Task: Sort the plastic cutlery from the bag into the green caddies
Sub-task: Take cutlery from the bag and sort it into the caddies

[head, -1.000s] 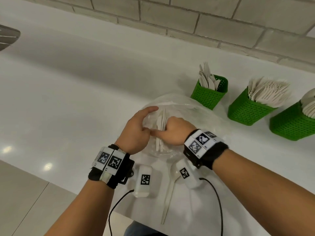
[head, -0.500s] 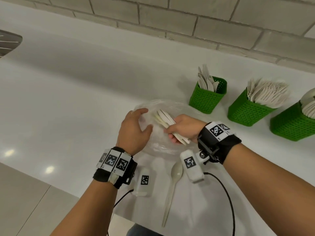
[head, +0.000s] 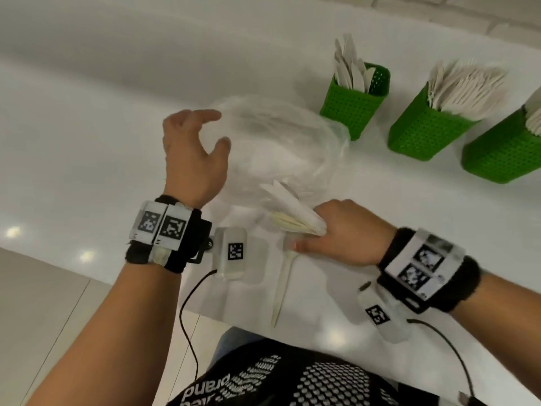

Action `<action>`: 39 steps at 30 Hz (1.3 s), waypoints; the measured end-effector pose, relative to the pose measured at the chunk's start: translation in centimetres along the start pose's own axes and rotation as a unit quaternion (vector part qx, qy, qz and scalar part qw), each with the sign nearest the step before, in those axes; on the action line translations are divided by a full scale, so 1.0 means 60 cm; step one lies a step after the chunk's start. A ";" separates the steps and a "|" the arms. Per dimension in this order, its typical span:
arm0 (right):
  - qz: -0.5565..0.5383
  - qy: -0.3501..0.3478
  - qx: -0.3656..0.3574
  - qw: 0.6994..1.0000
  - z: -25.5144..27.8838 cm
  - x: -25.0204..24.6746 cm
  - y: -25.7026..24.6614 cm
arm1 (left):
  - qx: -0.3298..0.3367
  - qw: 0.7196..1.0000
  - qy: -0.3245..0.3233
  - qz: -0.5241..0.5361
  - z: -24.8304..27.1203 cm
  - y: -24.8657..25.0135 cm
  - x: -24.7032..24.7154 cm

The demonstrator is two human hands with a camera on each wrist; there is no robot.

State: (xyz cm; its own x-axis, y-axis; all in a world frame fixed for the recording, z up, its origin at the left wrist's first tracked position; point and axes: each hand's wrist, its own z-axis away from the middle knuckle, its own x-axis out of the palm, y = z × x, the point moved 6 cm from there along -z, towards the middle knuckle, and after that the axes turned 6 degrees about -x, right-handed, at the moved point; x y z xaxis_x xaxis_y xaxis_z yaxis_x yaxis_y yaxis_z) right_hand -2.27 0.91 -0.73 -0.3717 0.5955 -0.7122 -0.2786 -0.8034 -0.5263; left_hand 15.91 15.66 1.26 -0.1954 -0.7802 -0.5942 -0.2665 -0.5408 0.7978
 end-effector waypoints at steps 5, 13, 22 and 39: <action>-0.011 0.112 0.027 0.993 -0.021 0.038 0.023 | 0.020 0.993 0.103 0.061 0.036 0.046 -0.026; -0.285 0.274 -0.051 0.917 0.017 -0.056 0.037 | -0.023 0.958 -0.266 0.110 0.139 0.094 0.066; -0.411 0.414 -0.064 0.810 0.080 -0.119 0.055 | -0.114 0.880 -0.334 0.318 0.144 0.182 0.174; -0.322 0.393 -0.023 0.861 0.152 -0.140 0.119 | -0.038 0.879 -0.266 0.394 0.156 0.294 0.267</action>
State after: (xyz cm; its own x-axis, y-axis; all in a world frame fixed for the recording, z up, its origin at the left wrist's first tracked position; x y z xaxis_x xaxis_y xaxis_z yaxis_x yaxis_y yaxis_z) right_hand -9.22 -9.83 5.74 0.5658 0.7468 -0.3495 -0.1599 -0.3165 -0.9350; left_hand -0.78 -3.46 4.86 -0.7103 -0.6755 0.1979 0.2096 0.0654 0.9756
